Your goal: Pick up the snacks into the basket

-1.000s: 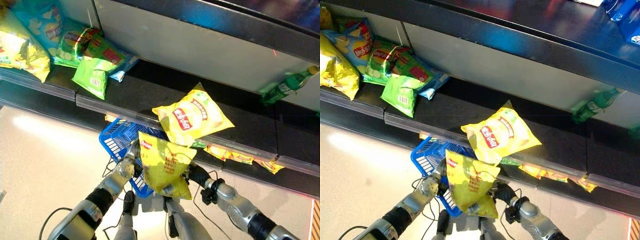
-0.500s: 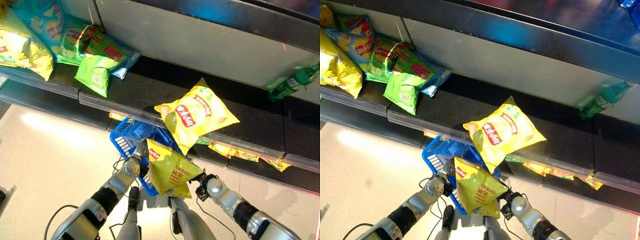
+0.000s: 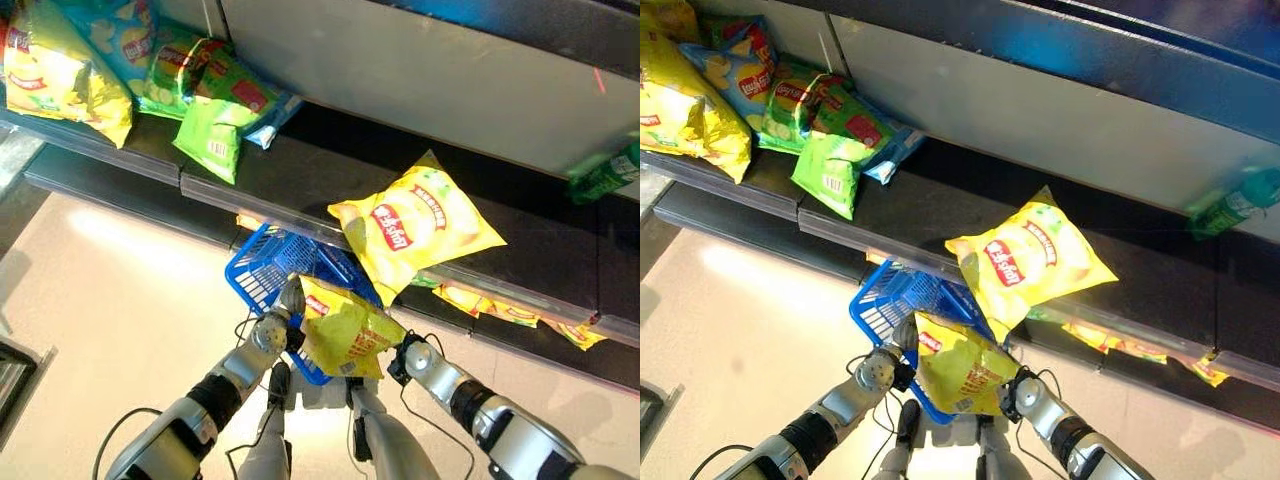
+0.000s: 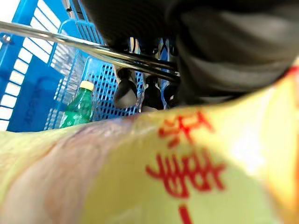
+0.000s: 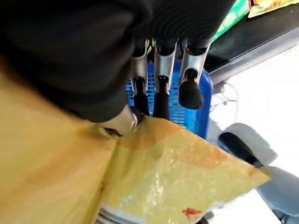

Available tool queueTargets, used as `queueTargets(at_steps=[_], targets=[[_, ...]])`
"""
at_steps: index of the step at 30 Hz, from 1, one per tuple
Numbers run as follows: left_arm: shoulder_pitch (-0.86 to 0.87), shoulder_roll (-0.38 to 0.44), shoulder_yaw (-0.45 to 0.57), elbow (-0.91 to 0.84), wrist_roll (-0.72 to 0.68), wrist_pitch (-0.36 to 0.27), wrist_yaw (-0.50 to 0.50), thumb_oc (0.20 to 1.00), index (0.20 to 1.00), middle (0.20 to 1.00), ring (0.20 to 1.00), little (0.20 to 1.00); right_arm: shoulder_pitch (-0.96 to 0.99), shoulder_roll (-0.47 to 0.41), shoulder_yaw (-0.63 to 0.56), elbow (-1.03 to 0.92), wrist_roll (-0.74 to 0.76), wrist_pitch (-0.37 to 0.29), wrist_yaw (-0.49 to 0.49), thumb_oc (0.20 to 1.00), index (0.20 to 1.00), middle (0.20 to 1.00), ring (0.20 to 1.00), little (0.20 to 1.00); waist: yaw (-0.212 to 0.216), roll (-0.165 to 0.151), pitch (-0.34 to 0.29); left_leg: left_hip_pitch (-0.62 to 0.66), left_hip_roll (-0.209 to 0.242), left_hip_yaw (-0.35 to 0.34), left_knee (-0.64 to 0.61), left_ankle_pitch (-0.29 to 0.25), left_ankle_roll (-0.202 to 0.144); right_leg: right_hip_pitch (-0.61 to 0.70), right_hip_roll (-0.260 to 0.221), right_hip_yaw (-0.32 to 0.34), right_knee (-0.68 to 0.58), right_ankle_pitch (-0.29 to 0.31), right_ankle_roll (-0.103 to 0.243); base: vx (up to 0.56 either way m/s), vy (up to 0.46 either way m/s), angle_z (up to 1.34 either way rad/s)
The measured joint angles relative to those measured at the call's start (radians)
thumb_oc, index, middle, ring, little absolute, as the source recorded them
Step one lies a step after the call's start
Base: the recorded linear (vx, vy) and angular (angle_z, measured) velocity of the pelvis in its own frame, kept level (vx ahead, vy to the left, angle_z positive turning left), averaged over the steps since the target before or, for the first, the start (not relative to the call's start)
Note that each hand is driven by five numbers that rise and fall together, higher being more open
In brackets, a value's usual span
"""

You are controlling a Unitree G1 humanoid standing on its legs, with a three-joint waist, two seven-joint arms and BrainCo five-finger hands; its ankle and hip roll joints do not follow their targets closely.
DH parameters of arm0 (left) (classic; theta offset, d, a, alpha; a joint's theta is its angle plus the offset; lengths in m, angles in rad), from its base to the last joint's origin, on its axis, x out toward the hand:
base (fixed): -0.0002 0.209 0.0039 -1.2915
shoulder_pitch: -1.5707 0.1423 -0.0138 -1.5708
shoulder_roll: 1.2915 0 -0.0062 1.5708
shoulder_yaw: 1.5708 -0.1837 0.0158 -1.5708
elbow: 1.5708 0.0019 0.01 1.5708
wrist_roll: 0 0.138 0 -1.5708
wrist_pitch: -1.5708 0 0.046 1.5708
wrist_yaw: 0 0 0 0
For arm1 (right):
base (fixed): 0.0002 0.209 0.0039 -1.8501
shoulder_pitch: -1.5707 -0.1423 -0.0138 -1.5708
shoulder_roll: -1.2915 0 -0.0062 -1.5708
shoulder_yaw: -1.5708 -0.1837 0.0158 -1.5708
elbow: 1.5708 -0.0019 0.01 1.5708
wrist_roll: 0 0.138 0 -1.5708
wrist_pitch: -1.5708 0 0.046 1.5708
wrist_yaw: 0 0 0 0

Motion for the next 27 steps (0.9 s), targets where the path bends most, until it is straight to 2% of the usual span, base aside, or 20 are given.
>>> queueTargets(at_steps=[2, 6, 11, 15, 23, 27], targets=[[-0.001, -0.014, -0.002, 0.0, -0.007, 0.0, 0.0, 0.2, 0.2, 0.2, 0.2, 0.2, -0.01, -0.005, -0.002, 0.032, -0.002, 0.001, -0.011, 0.2, 0.2, 0.2, 0.2, 0.2, 0.019, 0.011, 0.003, -0.011, -0.005, -0.002, 0.002, 0.003, 0.004, -0.009, -0.004, 0.0, 0.001, 0.003, -0.004, -0.01, 0.005, 0.04], [-0.001, -0.017, -0.008, 0.0, -0.038, 0.003, 0.0, 0.2, 0.2, 0.2, 0.2, 0.2, -0.024, 0.006, -0.011, 0.082, -0.047, 0.0, -0.029, 0.2, 0.2, 0.2, 0.2, 0.2, 0.018, 0.023, 0.002, -0.03, -0.012, -0.02, 0.013, 0.005, 0.006, -0.017, -0.012, -0.016, 0.002, 0.004, -0.005, 0.0, 0.008, 0.11], [-0.001, -0.016, -0.015, -0.002, -0.052, 0.009, -0.001, 0.2, 0.2, 0.2, 0.2, 0.2, 0.001, 0.015, -0.011, 0.101, -0.1, 0.008, -0.03, 0.2, 0.2, 0.2, 0.2, 0.2, 0.022, 0.024, 0.002, -0.039, -0.021, -0.023, 0.018, 0.009, 0.009, -0.025, -0.022, -0.02, 0.011, 0.004, -0.005, 0.0, -0.001, 0.06], [0.0, 0.001, -0.024, -0.08, -0.073, 0.02, -0.004, 0.2, 0.2, 0.2, 0.2, 0.2, 0.009, 0.015, -0.04, 0.111, -0.1, 0.012, -0.037, 0.2, 0.2, 0.2, 0.2, 0.2, 0.042, 0.032, 0.005, -0.055, -0.026, -0.026, 0.018, 0.013, 0.012, -0.04, -0.027, -0.023, 0.017, 0.004, -0.005, 0.0, 0.003, 0.04], [0.024, 0.068, -0.022, -0.245, -0.148, 0.022, -0.018, 0.2, 0.2, 0.2, 0.2, 0.2, -0.005, 0.01, -0.076, 0.105, -0.096, 0.011, -0.045, 0.2, 0.2, 0.2, 0.2, 0.2, 0.046, 0.052, 0.014, -0.061, -0.034, -0.037, 0.019, 0.017, 0.016, -0.051, -0.036, -0.029, 0.035, 0.003, -0.005, 0.0, 0.003, 0.03], [0.094, 0.109, 0.005, -0.369, -0.2, 0.021, -0.035, 0.2, 0.2, 0.2, 0.2, 0.2, -0.021, -0.014, -0.076, 0.09, -0.096, 0.009, -0.047, 0.2, 0.2, 0.2, 0.2, 0.2, 0.051, 0.064, 0.019, -0.064, -0.034, -0.039, 0.019, 0.019, 0.014, -0.057, -0.036, -0.029, 0.041, 0.003, -0.005, 0.0, 0.0, 0.0]])
